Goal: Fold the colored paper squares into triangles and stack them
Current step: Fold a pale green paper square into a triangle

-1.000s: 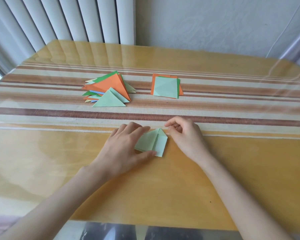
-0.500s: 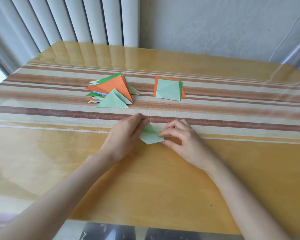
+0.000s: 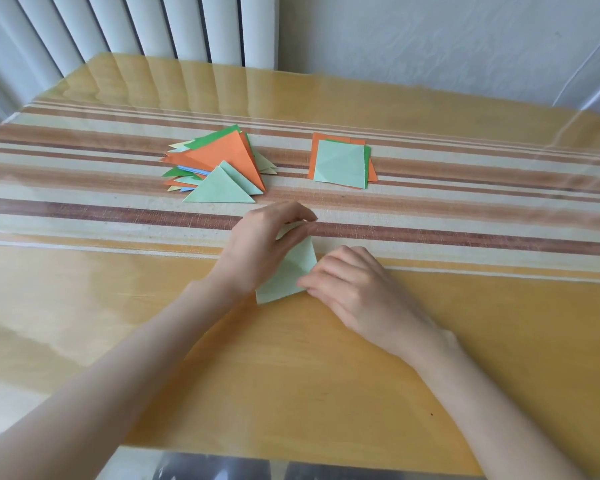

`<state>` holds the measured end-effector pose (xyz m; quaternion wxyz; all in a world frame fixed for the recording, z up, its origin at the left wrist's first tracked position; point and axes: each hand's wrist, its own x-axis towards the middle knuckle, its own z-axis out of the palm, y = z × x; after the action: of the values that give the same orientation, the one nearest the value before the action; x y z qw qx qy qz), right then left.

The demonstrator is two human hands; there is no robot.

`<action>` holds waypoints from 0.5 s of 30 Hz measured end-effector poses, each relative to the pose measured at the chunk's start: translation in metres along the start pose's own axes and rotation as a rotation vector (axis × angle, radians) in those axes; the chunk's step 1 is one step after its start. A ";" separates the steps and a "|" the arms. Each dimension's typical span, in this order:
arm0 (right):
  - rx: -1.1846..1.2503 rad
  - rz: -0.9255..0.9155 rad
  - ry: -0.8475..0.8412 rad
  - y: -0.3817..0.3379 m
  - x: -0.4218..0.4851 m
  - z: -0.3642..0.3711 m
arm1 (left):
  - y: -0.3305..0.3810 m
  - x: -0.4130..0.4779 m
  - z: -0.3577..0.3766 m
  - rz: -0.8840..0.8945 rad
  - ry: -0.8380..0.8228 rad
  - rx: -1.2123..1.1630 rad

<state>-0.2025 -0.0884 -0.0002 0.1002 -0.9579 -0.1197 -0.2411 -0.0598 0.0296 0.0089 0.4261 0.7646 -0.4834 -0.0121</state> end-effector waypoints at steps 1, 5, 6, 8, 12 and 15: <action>0.057 0.052 0.004 -0.001 0.002 0.002 | -0.002 0.000 0.002 0.002 0.000 0.025; 0.234 0.240 0.034 -0.004 0.013 0.007 | -0.008 -0.004 0.004 0.000 -0.005 0.241; 0.240 0.260 0.038 -0.003 0.013 0.008 | -0.009 -0.006 0.000 -0.005 0.017 0.234; 0.236 0.293 0.034 -0.003 0.013 0.011 | -0.004 -0.016 -0.015 -0.044 0.092 0.137; 0.169 0.339 0.015 -0.002 0.012 0.014 | 0.013 -0.057 -0.032 0.047 0.102 0.281; 0.111 0.406 0.020 -0.002 0.011 0.014 | 0.015 -0.080 -0.023 0.159 -0.088 0.528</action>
<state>-0.1873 -0.0809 -0.0067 0.2002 -0.9529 0.0637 -0.2185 -0.1033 0.1019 0.0017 0.1903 0.8077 -0.5461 0.1145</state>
